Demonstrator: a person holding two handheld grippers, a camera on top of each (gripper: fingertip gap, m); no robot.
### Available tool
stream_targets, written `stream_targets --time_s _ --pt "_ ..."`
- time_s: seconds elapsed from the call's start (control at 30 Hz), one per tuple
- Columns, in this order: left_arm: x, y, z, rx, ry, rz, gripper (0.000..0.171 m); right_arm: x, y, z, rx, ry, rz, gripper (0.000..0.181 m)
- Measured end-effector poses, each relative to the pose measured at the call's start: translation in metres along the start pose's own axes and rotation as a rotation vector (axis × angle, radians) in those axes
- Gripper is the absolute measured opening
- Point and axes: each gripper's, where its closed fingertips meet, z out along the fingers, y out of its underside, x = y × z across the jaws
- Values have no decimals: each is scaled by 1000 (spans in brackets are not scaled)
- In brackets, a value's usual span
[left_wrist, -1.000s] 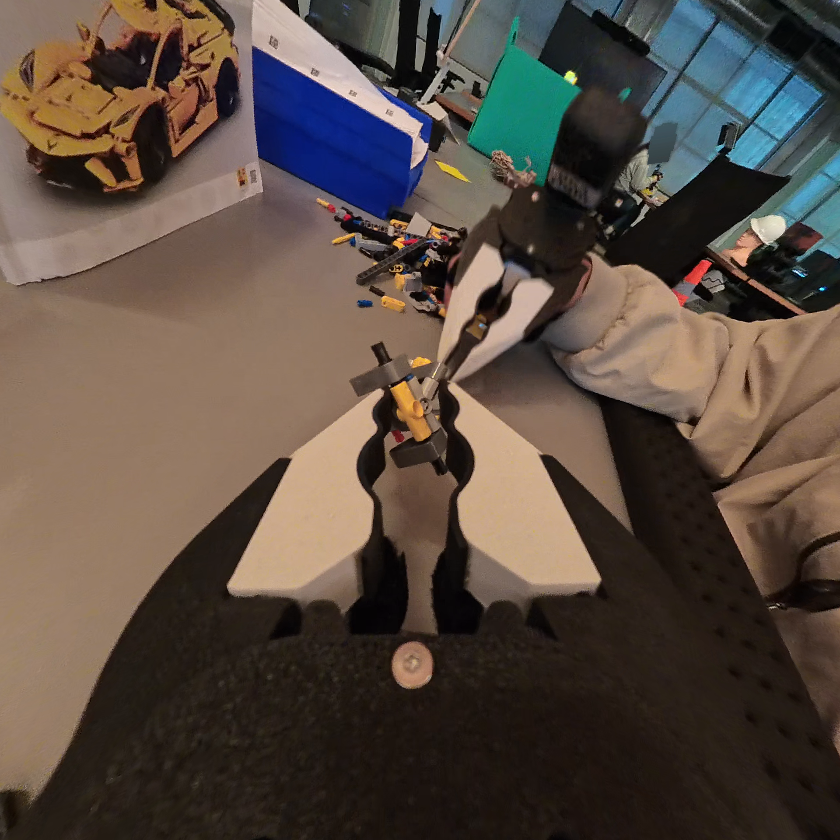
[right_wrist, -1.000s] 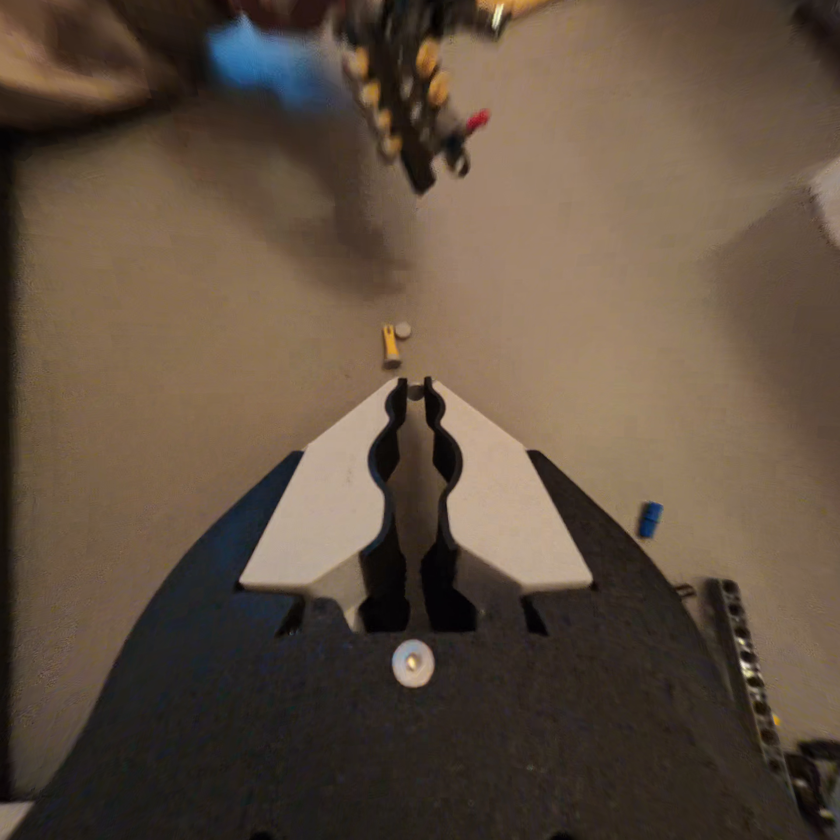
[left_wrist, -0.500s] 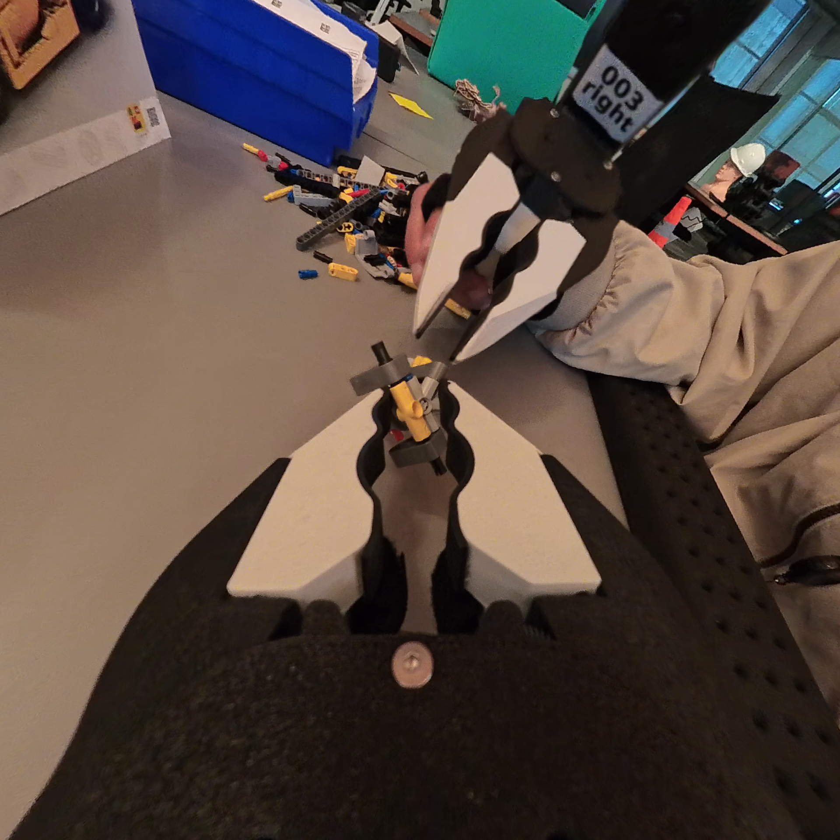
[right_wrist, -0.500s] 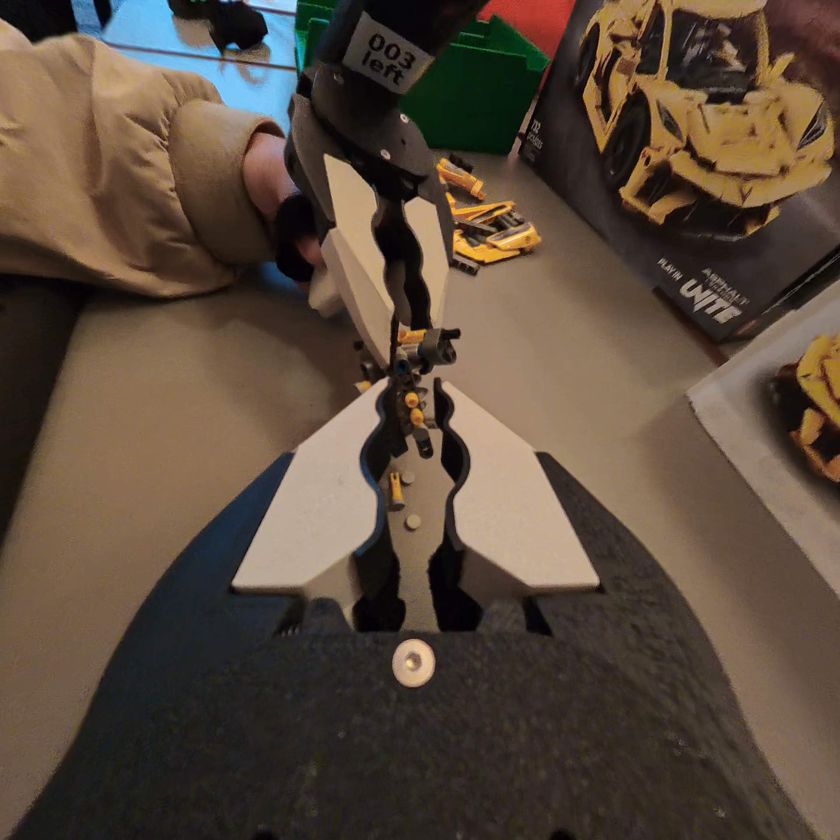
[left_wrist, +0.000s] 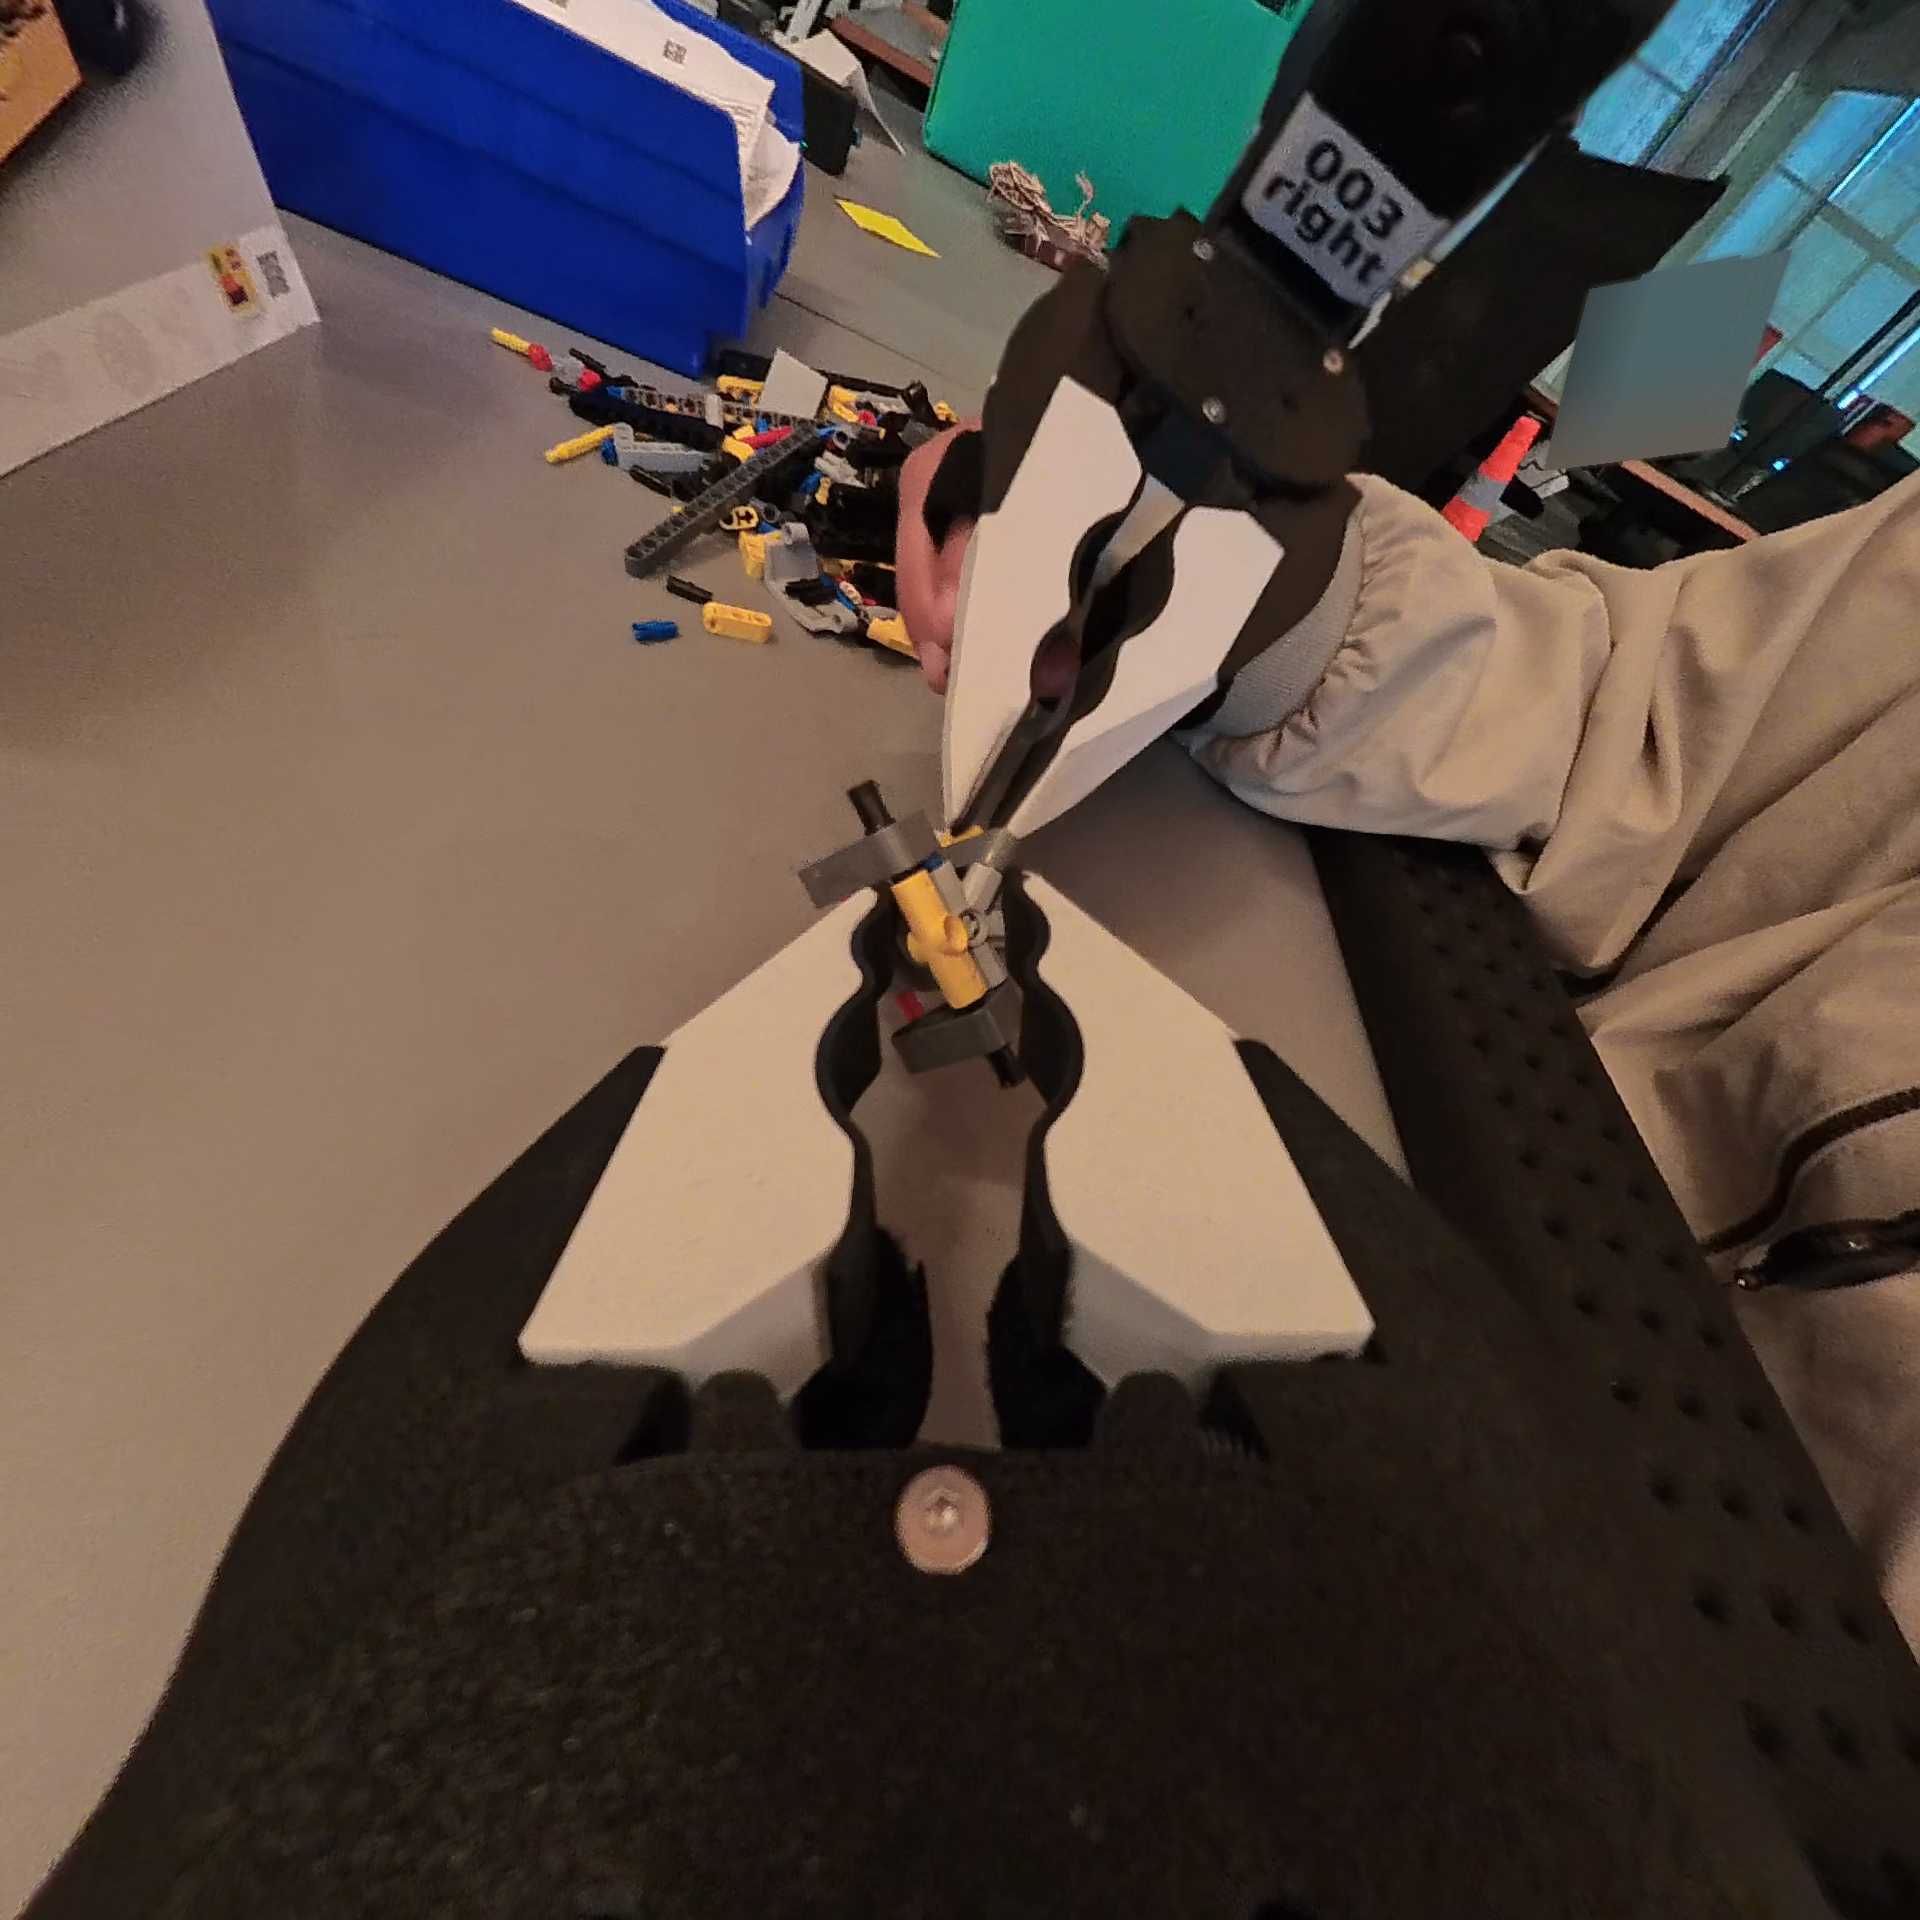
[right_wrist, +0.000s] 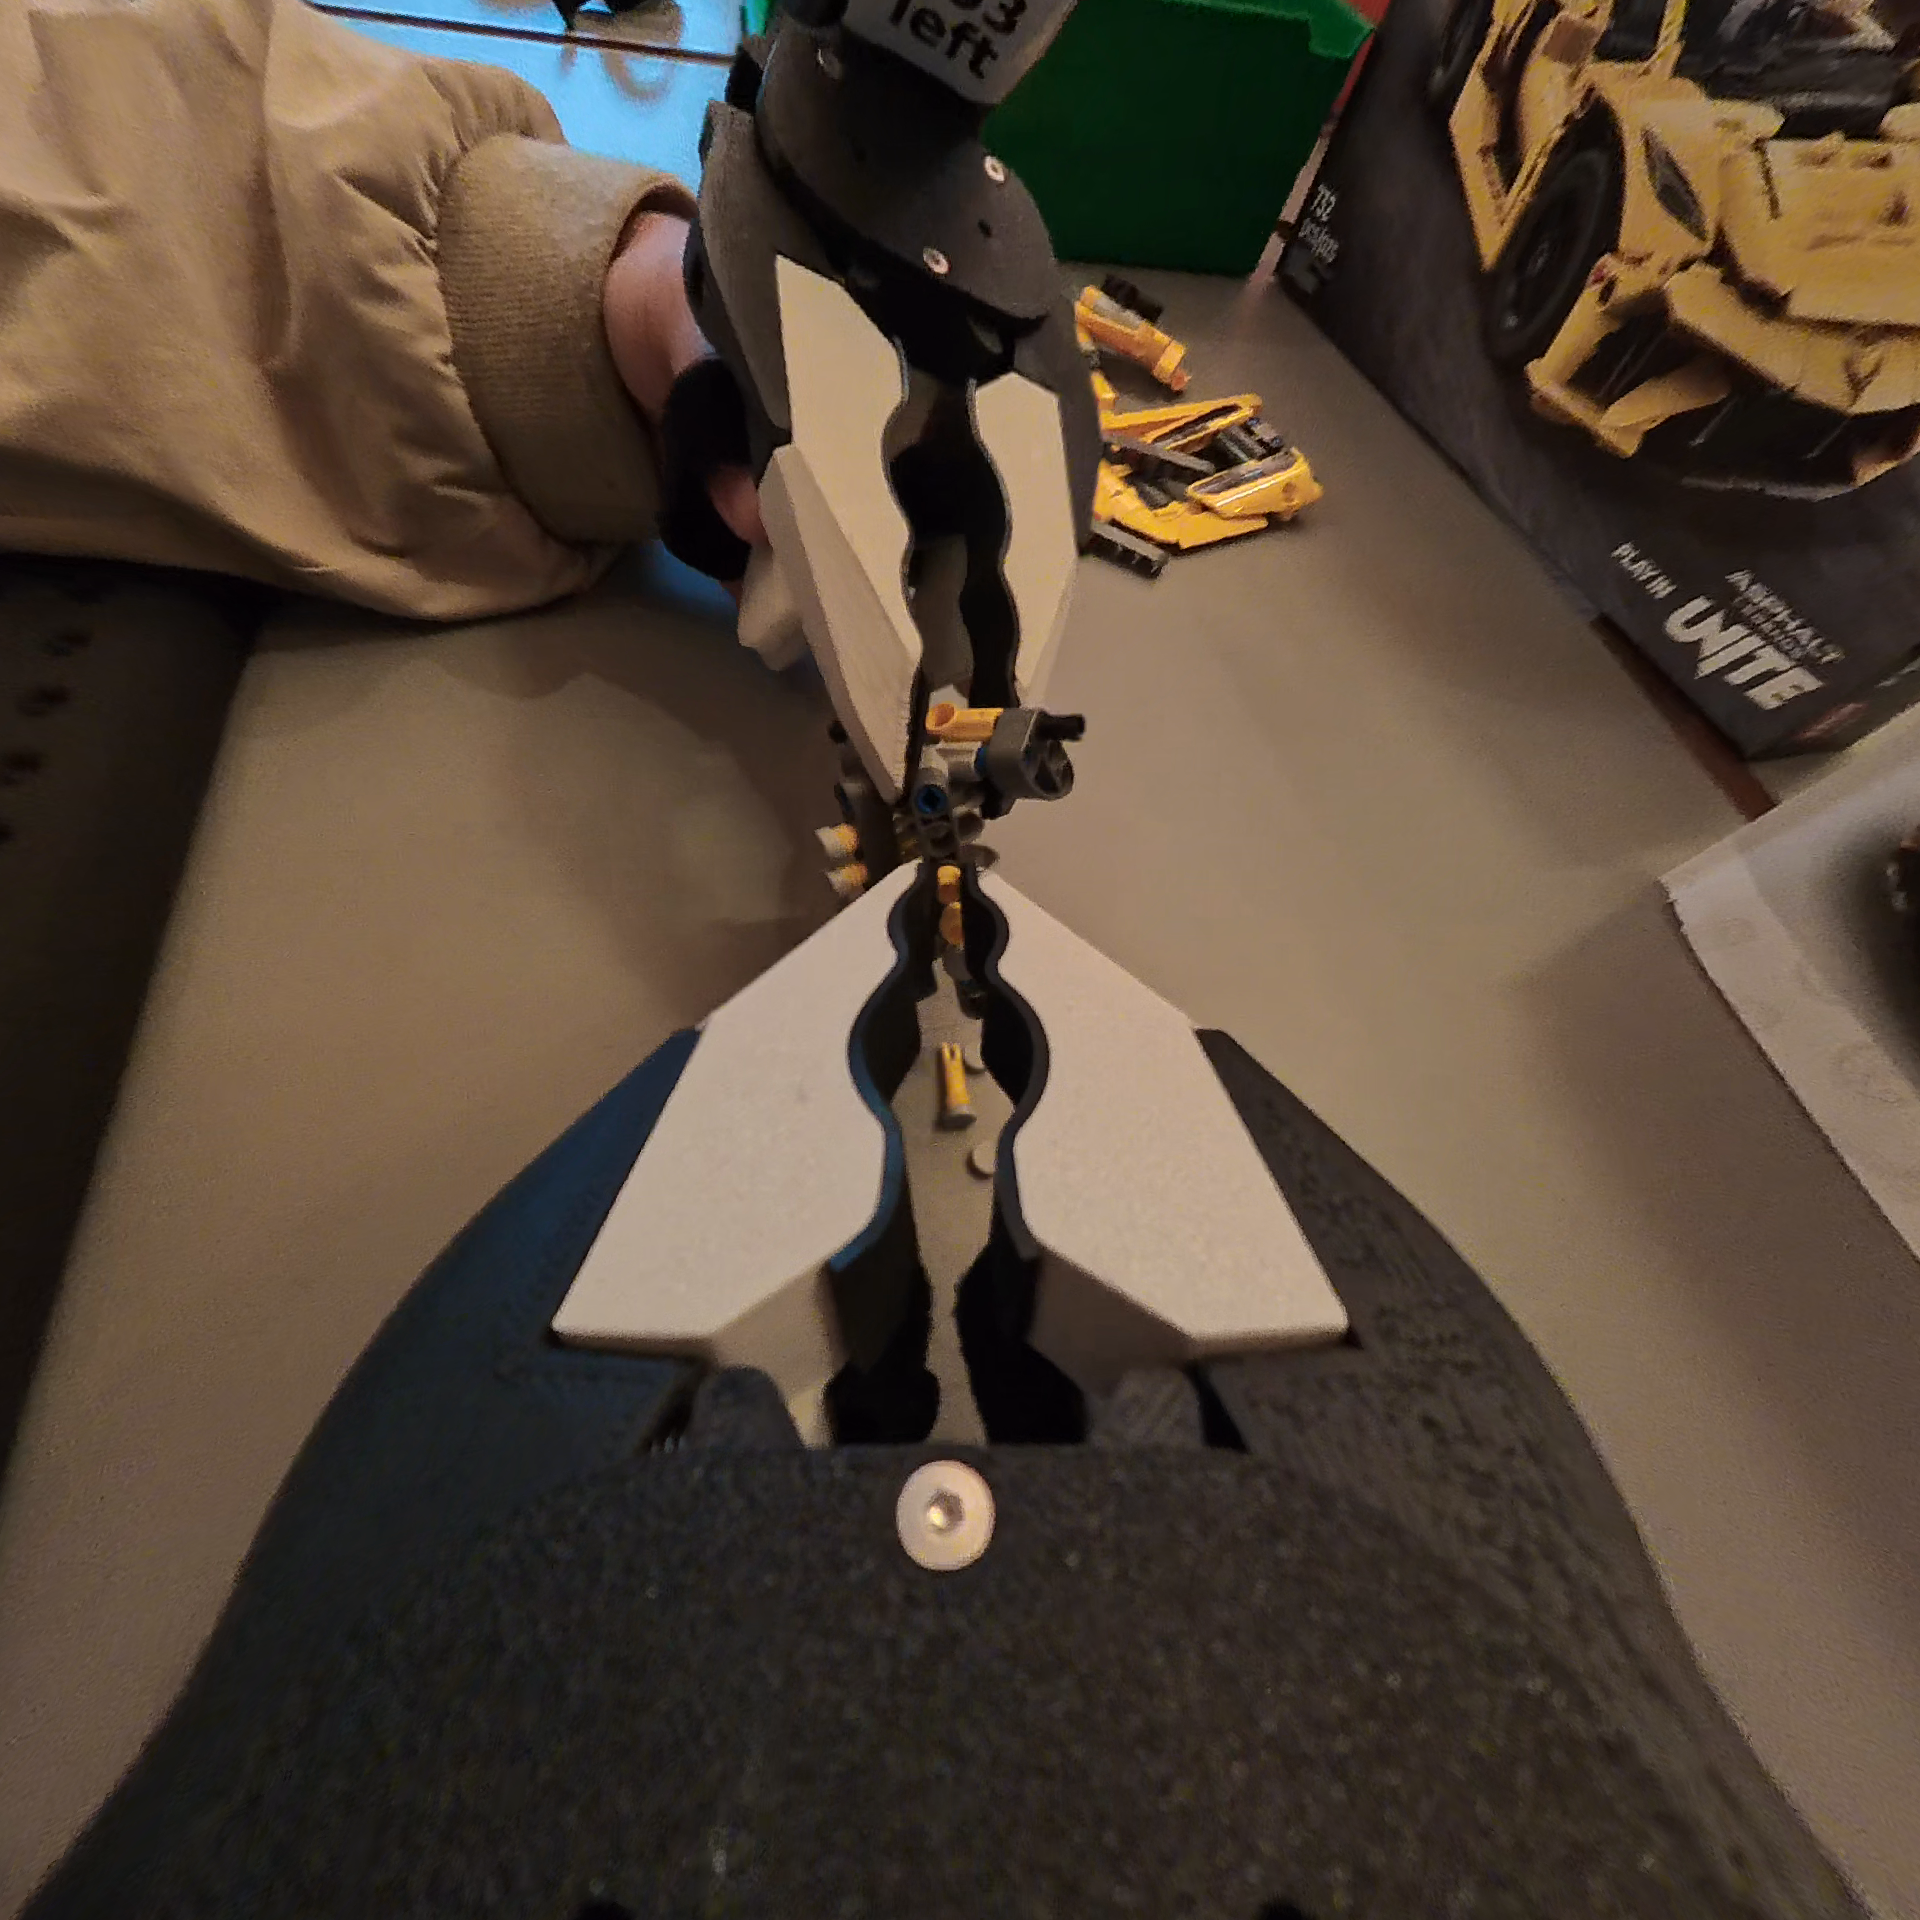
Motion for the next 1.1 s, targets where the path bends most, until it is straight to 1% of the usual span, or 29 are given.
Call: stream_targets --time_s 0.1,0.2,0.33,0.37,0.43,0.47,0.5,0.53,0.57,0.6,0.63,0.67,0.7,0.73,0.77,0.8,0.87,0.93,0.97,1.0,1.07,1.1 --pt "2 -3 -1 17 17 -10 20 -1 -4 -2 30 19 -12 3" --pt "3 0 0 2 14 -4 20 -3 1 1 2 28 -37 4" --pt "2 0 0 3 17 0 20 -2 1 1 -16 8 -14 3" --pt "4 -2 -2 13 22 16 20 -2 -2 -1 -4 -1 -5 3" --pt "8 -9 -6 50 43 37 20 -1 -14 -9 72 -27 25 3" --pt "9 -9 -6 47 43 44 20 -2 -15 -10 81 -38 20 3" --pt "4 -6 -8 19 4 60 19 0 -13 -12 66 -41 25 3" --pt "-9 2 -16 -23 -70 69 18 8 -14 -22 88 -22 59 3" --pt "-22 5 -28 -28 -123 52 17 21 -24 -43 190 5 110 3" --pt "-27 -3 -41 38 -122 8 17 36 -31 -68 268 37 165 3" --pt "-24 -18 -51 126 -85 -26 17 49 -29 -86 290 88 192 3" --pt "-19 -28 -57 176 -55 -30 17 54 -19 -91 250 103 206 3" --pt "-17 -32 -59 192 -51 -22 18 49 -1 -82 149 59 228 3" --pt "-16 -32 -58 201 -46 -23 18 41 21 -66 20 26 240 3" --pt "-14 -32 -57 207 -26 -38 18 33 41 -49 -99 12 220 4" --pt "-13 -31 -54 206 -14 -48 18 24 55 -34 -187 -5 178 4" --pt "-12 -27 -48 178 -8 -46 18 12 66 -13 -269 -16 110 4" --pt "-9 -25 -42 167 8 -50 18 7 72 -5 -298 -29 104 7" --pt "-6 -23 -38 161 19 -52 18 8 74 -4 -305 -33 117 14" --pt "-5 -21 -33 148 25 -53 18 6 67 -4 -273 -53 137 18" --pt "-2 -16 -22 115 33 -47 18 4 38 -7 -122 -84 159 21" --pt "0 -13 -18 99 43 -47 18 3 23 -9 -53 -79 134 20"
